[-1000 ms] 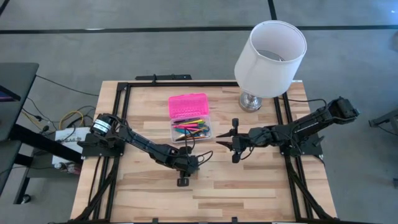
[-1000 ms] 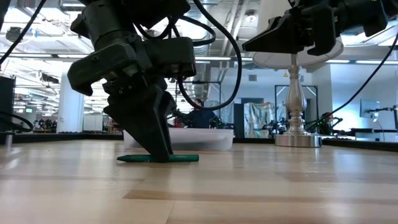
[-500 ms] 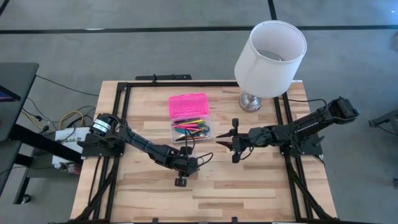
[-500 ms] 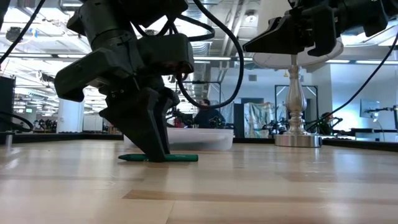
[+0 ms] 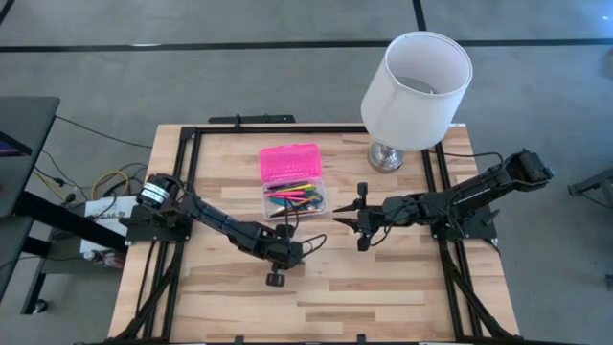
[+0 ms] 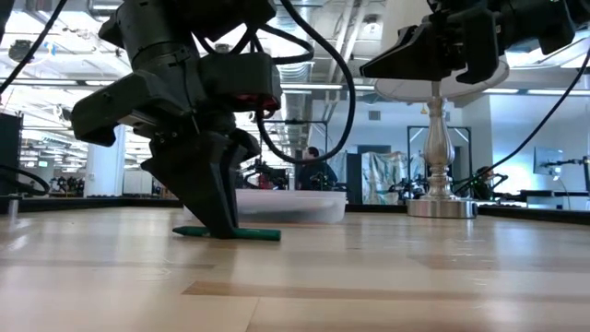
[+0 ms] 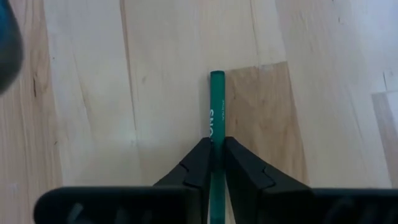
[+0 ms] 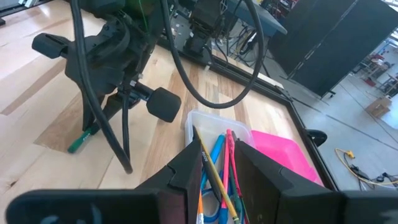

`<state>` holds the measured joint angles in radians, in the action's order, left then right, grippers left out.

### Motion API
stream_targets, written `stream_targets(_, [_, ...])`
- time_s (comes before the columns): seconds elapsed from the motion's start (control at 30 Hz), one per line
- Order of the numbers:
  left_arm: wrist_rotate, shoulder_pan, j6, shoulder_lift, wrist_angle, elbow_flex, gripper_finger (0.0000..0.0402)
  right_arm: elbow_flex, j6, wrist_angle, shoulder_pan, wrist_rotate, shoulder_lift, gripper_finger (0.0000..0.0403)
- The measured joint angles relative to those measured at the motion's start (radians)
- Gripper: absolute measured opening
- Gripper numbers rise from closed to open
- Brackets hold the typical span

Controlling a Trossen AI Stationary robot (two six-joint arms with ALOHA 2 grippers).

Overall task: Pick & place school supplies into a supply box
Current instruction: Put the green crayon into the pink supply box

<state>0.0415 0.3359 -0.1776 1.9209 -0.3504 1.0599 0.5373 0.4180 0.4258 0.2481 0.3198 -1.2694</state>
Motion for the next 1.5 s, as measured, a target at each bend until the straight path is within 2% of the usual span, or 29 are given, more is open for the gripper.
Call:
stream_targets(0.37, [-0.043, -0.019, 0.001, -0.008, -0.06, 0.006, 0.003, 0.0, 0.0, -0.006, 0.0, 0.0, 0.0, 0.0091])
stream_targets(0.77, [-0.044, -0.019, 0.005, -0.002, -0.264, 0.081, 0.003, 0.0, 0.0, -0.007, 0.0, 0.0, 0.0, 0.0091])
stream_targets(1.27, [-0.028, -0.019, 0.045, 0.002, -0.312, 0.11, 0.003, 0.0, 0.0, -0.007, 0.0, 0.0, 0.0, 0.0091])
stream_targets(1.37, [-0.023, -0.019, 0.069, 0.006, -0.346, 0.146, 0.003, 0.0, 0.0, -0.007, 0.0, 0.0, 0.0, 0.0091])
stream_targets(1.5, [0.037, -0.018, 0.103, 0.01, -0.457, 0.192, 0.0029, 0.0, 0.0, -0.013, 0.0, 0.0, 0.0, 0.0091])
